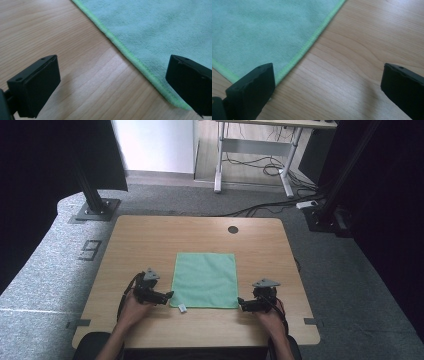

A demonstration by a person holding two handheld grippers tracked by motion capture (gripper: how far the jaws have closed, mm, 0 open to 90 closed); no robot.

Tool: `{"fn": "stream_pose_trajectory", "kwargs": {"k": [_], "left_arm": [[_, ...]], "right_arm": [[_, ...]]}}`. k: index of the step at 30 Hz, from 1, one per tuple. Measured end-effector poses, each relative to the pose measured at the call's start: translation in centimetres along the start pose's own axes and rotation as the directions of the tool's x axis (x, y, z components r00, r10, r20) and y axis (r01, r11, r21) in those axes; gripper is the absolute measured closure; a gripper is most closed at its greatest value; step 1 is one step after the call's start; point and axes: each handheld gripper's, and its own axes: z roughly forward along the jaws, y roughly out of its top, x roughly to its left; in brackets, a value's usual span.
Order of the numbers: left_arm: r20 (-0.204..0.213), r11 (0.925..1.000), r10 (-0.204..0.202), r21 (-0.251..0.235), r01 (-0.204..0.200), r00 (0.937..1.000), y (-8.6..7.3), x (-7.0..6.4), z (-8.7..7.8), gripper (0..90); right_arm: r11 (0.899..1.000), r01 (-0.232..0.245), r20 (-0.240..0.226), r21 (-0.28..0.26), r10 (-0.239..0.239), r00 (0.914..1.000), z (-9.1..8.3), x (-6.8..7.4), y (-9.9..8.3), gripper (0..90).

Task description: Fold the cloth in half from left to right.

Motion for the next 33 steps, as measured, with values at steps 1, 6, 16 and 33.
{"fn": "stream_pose_trajectory", "kwargs": {"k": [1, 6, 16, 33], "left_arm": [[-0.004, 0.9999, 0.008, 0.007, -0.008, 1.0, 0.0, -0.2, 0.2, 0.0], [-0.035, 0.9983, 0.033, 0.049, -0.031, 0.9989, 0.0, -0.6, 0.7, 0.0], [-0.044, 0.9972, 0.022, 0.072, -0.019, 0.9988, -0.4, -1.0, 0.6, 0.4], [0.021, 0.9944, 0.074, 0.074, -0.075, 0.997, -1.2, -5.0, 0.2, 0.3]], "right_arm": [[1.0, -0.001, -0.003, -0.001, 0.001, 1.0, 0.0, 0.1, 0.1, 0.0], [1.0, 0.017, -0.012, 0.004, -0.017, 0.9998, 0.4, 0.8, 0.2, 0.0], [0.998, 0.042, -0.007, 0.055, -0.041, 0.9991, 1.1, 1.5, 0.1, 0.0], [0.999, 0.004, 0.055, 0.046, -0.007, 0.9985, 0.6, -0.8, -0.3, 0.0]]}}
